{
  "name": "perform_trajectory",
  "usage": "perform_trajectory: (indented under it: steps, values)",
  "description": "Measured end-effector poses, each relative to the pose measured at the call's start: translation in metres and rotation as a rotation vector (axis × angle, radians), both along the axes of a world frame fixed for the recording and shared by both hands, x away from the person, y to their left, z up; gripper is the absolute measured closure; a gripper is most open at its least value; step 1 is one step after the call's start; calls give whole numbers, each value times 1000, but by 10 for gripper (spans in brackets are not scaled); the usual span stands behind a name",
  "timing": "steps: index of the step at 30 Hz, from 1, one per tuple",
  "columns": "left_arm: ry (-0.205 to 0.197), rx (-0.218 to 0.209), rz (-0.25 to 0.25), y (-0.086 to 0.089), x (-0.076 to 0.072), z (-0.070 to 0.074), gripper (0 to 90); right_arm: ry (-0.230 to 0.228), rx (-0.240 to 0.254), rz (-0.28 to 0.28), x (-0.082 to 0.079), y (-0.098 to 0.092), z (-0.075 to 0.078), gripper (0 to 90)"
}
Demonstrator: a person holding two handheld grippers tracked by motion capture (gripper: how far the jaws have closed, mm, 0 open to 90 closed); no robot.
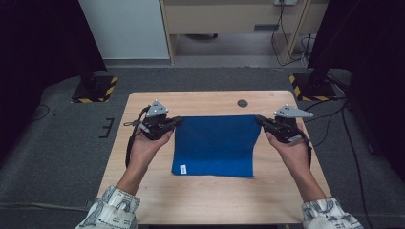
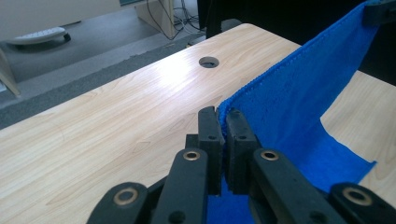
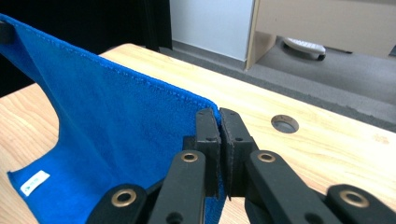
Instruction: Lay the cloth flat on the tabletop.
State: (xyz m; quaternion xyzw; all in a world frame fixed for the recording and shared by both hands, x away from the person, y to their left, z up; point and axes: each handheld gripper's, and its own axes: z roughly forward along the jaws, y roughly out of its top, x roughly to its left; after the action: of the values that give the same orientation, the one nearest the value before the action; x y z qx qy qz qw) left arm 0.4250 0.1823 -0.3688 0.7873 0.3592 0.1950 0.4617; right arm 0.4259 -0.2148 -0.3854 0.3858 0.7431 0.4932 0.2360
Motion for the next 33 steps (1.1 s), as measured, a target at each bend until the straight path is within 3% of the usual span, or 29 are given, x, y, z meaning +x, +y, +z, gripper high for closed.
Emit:
perform_trajectory:
  steps: [15,18,23,26,33]
  values:
    - [32,21,70,6,32,-25,869,53,-69,-7,45,18,-24,874]
    - [43,21,86,8,43,-33,868,60,-82,-15,58,23,-32,874]
    - [57,63,111,6,61,-45,865,89,-90,-31,75,30,-47,874]
    - [84,34,126,7,76,-54,865,93,-101,-43,85,32,-53,874]
    - [77,63,148,3,95,-64,861,104,-97,-70,102,34,-63,873]
